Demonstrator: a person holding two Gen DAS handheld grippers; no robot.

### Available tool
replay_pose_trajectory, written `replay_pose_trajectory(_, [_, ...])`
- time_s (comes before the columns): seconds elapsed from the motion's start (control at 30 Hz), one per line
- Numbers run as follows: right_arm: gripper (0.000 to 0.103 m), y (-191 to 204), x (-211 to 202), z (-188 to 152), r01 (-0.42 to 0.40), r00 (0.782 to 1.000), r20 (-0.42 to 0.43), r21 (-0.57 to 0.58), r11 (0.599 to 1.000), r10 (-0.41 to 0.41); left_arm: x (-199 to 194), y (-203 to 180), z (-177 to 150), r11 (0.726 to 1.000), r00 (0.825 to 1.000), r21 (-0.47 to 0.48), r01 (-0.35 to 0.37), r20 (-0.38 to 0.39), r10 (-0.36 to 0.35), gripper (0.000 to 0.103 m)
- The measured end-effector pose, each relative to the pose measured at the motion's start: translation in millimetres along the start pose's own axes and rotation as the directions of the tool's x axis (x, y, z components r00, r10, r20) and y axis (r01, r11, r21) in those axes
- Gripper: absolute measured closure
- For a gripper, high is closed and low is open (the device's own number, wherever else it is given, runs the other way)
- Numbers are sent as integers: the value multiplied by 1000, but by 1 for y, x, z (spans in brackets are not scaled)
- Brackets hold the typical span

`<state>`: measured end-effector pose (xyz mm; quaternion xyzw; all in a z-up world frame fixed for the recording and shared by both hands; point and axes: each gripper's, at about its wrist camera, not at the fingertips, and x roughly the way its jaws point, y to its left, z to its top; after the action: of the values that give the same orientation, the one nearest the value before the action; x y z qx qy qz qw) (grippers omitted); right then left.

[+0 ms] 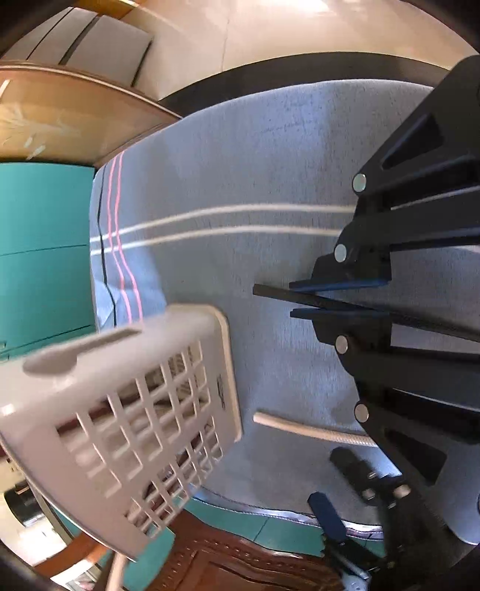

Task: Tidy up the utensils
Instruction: 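Move both open tools back down to the last chopsticks on the cloth, then close the left gripper on a white chopstick while the right straddles a dark one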

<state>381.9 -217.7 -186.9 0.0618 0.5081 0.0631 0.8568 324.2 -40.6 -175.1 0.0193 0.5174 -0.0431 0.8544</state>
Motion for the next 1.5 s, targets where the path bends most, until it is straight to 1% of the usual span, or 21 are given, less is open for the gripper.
replay_pose_trajectory(0.1, [93,-3,3,0,-2,1000,-6,3,1000,2,5,-8,-2,1000,1000,22,3,-10,-2,32])
replay_pose_trajectory(0.17, [93,-4,6,1,-1,1000,-5,-1,1000,1,11,-12,-2,999,1000,31,-9,-23,9,31])
replay_pose_trajectory(0.27, [91,-5,4,2,5,1000,7,-3,1000,-5,15,-14,-2,999,1000,35,-20,-15,21,27])
replay_pose_trajectory(0.33, [88,-3,-4,-4,4,1000,12,-5,1000,-4,17,-13,0,999,1000,28,-15,-13,15,27])
replay_pose_trajectory(0.4, [83,-1,-6,-3,2,1000,10,-8,1000,-2,23,-9,6,1000,1000,20,-14,-11,14,25])
replay_pose_trajectory(0.53, [78,4,-4,-6,5,1000,0,-23,1000,-5,25,-10,8,1000,1000,2,-18,2,18,21])
replay_pose_trajectory(0.6, [75,4,-5,-6,8,1000,1,-24,1000,-8,31,-9,15,1000,1000,-15,-13,5,13,20])
replay_pose_trajectory(0.7, [73,2,-6,-7,13,1000,3,-17,1000,-13,34,-7,18,999,1000,-29,-18,12,18,18])
replay_pose_trajectory(0.83, [73,1,-3,-8,22,1000,-1,-18,1000,-22,38,-3,22,999,1000,-45,-20,17,21,19])
replay_pose_trajectory(0.9, [72,2,-2,-9,31,1000,1,-26,999,-31,38,-3,23,999,1000,-43,-18,21,19,25])
replay_pose_trajectory(0.93, [71,3,-2,-9,34,999,2,-32,999,-33,36,-3,23,999,1000,-39,-18,25,19,33])
replay_pose_trajectory(0.97, [68,5,-2,-10,35,999,3,-37,999,-35,35,-4,24,999,999,-30,-15,30,16,44])
replay_pose_trajectory(1.0, [66,8,-2,-10,39,999,4,-43,998,-39,32,-7,24,1000,999,-28,-14,32,15,49])
replay_pose_trajectory(1.07, [65,14,-2,-12,51,999,7,-58,997,-51,30,-5,23,999,999,-34,-14,34,15,68])
replay_pose_trajectory(1.1, [65,15,-2,-13,55,998,8,-64,996,-55,30,-5,24,999,999,-40,-14,34,16,73])
replay_pose_trajectory(1.13, [65,17,-2,-13,56,998,8,-68,996,-56,30,-3,25,999,999,-49,-13,34,15,85])
replay_pose_trajectory(1.17, [65,20,-3,-14,57,998,8,-71,996,-56,29,1,25,998,999,-67,-6,33,8,93])
replay_pose_trajectory(1.27, [65,23,-4,-15,53,999,6,-77,996,-53,30,8,26,996,999,-87,11,32,-8,94])
replay_pose_trajectory(1.4, [64,31,-4,-18,59,998,4,-96,994,-59,31,8,27,997,999,-78,-3,37,6,94])
replay_pose_trajectory(1.47, [64,34,-1,-18,74,997,7,-113,991,-74,29,4,25,997,999,-73,-14,39,17,94])
replay_pose_trajectory(1.5, [64,36,-1,-19,83,997,10,-122,989,-82,26,3,18,997,999,-71,-19,41,22,94])
